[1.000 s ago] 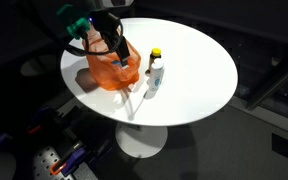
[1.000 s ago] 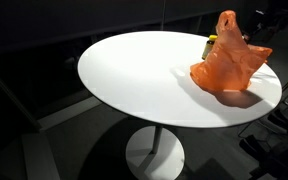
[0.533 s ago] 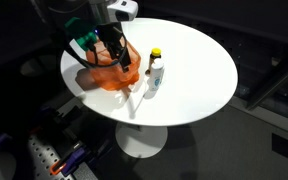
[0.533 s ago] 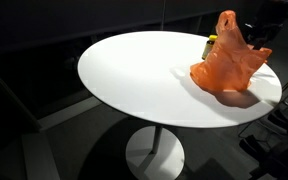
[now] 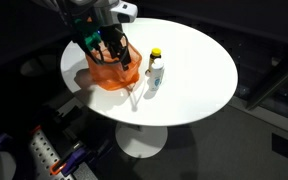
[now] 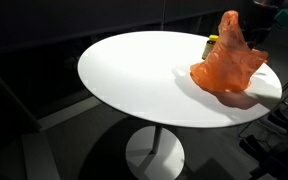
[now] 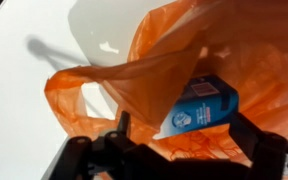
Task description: Remove the white and blue packet from the plastic bag
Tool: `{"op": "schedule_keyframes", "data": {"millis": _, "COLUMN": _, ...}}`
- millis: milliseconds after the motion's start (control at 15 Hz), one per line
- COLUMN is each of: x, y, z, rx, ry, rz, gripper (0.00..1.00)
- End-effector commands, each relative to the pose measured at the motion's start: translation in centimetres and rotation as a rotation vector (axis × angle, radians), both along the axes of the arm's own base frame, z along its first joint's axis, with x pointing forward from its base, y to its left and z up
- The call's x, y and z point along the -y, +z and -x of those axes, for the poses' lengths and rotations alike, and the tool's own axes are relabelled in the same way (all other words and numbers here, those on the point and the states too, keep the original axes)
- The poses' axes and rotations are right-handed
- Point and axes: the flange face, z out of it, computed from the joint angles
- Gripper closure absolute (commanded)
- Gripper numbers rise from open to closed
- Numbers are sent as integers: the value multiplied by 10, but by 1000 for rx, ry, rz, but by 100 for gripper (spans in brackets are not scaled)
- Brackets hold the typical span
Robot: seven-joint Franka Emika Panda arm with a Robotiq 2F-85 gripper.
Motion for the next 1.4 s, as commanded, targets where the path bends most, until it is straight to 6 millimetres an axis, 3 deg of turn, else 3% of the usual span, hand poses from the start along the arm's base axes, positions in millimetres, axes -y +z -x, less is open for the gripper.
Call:
{"op": "schedule_keyframes", "data": {"millis": 0, "x": -3, "y": 6, "z": -15, "rx": 23, "ry": 20, "rz": 7, "gripper": 0}}
{"op": "schedule_keyframes", "data": {"millis": 267, "x": -14, "y": 13, "z": -25, "rx": 39, "ry": 63, "rz": 10, "gripper": 0}}
{"op": "schedule_keyframes", "data": {"millis": 667, "x": -26, "y": 0, "z": -32, "rx": 14, "ry": 114, "rz": -6, "gripper": 0}}
{"op": "schedule_keyframes", "data": {"millis": 933, "x": -27, "y": -10, "z": -29, "rx": -24, "ry": 112, "rz": -5, "gripper": 0}}
{"op": "schedule_keyframes", "data": {"millis": 1333, "x": -23, "y": -4, "z": -23, "rx": -63, "ry": 19, "rz": -17, "gripper": 0}}
